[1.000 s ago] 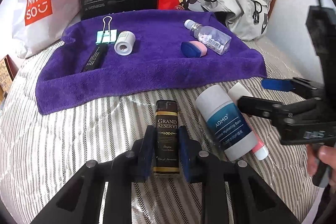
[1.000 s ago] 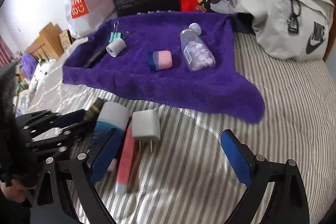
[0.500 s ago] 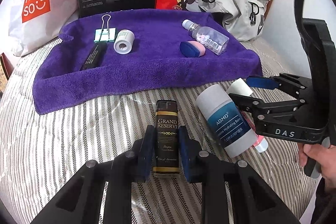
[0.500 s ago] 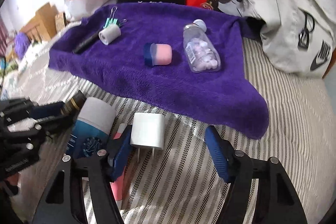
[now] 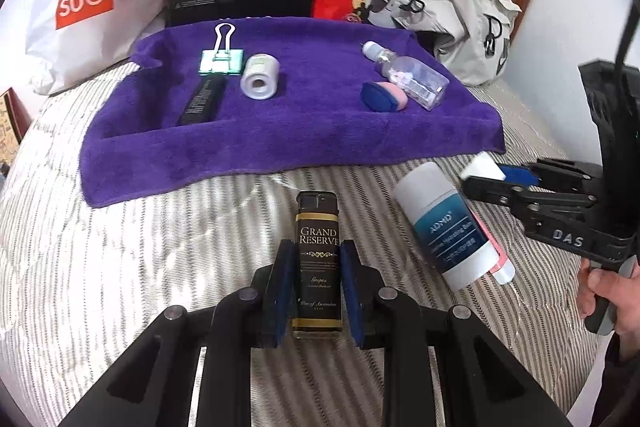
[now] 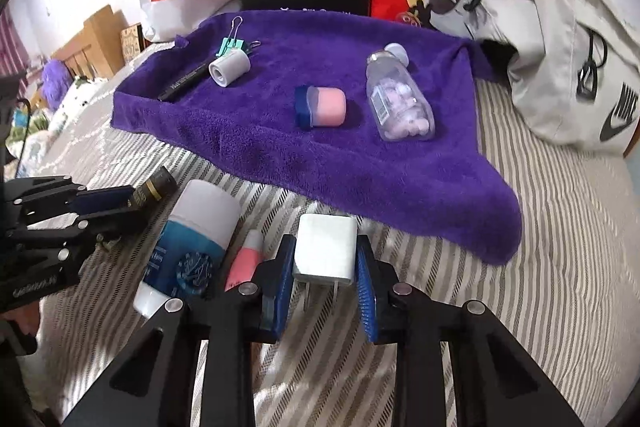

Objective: Organize rigid objects
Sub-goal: 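Grasp the Grand Reserve bottle with the left gripper while the right grasps the white charger plug, then carry the bottle and charger plug onto the towel and open both grippers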

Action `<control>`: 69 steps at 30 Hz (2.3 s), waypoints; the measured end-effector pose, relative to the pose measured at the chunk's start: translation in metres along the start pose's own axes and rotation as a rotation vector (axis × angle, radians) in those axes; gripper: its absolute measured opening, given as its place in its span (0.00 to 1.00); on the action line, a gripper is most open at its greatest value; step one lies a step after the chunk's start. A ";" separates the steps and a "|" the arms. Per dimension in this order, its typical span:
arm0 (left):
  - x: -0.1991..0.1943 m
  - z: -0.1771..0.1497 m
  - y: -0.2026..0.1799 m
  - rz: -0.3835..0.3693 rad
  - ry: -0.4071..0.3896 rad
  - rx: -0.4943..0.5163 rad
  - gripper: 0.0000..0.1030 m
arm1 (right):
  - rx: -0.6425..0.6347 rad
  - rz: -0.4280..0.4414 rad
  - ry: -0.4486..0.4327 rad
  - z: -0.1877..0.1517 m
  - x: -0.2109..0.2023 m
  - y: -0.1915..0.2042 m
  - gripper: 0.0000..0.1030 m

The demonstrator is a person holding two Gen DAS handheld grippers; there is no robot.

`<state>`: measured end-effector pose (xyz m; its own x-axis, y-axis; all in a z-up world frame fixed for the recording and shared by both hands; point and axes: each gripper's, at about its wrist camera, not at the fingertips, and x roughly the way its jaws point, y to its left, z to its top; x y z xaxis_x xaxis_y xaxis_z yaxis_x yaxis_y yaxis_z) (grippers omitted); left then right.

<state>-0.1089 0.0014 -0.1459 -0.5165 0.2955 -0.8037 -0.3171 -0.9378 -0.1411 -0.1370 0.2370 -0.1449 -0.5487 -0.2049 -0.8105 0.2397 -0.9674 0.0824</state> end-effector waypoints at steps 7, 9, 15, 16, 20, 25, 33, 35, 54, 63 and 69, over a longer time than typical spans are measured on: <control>-0.019 0.011 0.013 0.002 -0.036 -0.023 0.22 | 0.055 0.072 -0.007 0.004 -0.018 -0.012 0.28; -0.024 0.018 0.014 0.001 -0.047 -0.018 0.22 | 0.060 0.087 -0.021 0.010 -0.025 -0.014 0.28; -0.029 0.042 0.016 0.009 -0.074 0.002 0.22 | 0.026 0.090 -0.058 0.041 -0.032 -0.014 0.28; -0.028 0.047 0.017 0.013 -0.073 0.006 0.22 | 0.020 0.093 -0.064 0.048 -0.032 -0.014 0.28; -0.022 0.063 0.022 0.023 -0.074 0.012 0.22 | -0.005 0.109 -0.075 0.080 -0.023 -0.010 0.28; -0.017 0.077 0.033 0.028 -0.075 0.002 0.22 | -0.024 0.125 -0.076 0.115 -0.001 -0.006 0.28; -0.009 0.084 0.053 0.030 -0.058 -0.036 0.22 | -0.064 0.104 -0.012 0.156 0.056 0.005 0.28; -0.008 0.085 0.057 0.023 -0.058 -0.046 0.22 | -0.068 0.096 0.016 0.162 0.070 0.006 0.28; 0.003 0.094 0.068 0.024 -0.037 -0.073 0.22 | -0.190 -0.010 0.128 0.169 0.105 0.013 0.33; 0.019 0.110 0.066 0.051 -0.007 -0.057 0.22 | -0.151 0.040 0.050 0.169 0.059 0.003 0.53; 0.037 0.117 0.063 0.073 0.024 -0.044 0.22 | -0.119 0.045 -0.010 0.160 0.017 -0.009 0.66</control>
<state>-0.2410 -0.0256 -0.1167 -0.5175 0.2219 -0.8264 -0.2440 -0.9640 -0.1061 -0.2769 0.2185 -0.0669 -0.5431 -0.2494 -0.8018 0.3567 -0.9330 0.0486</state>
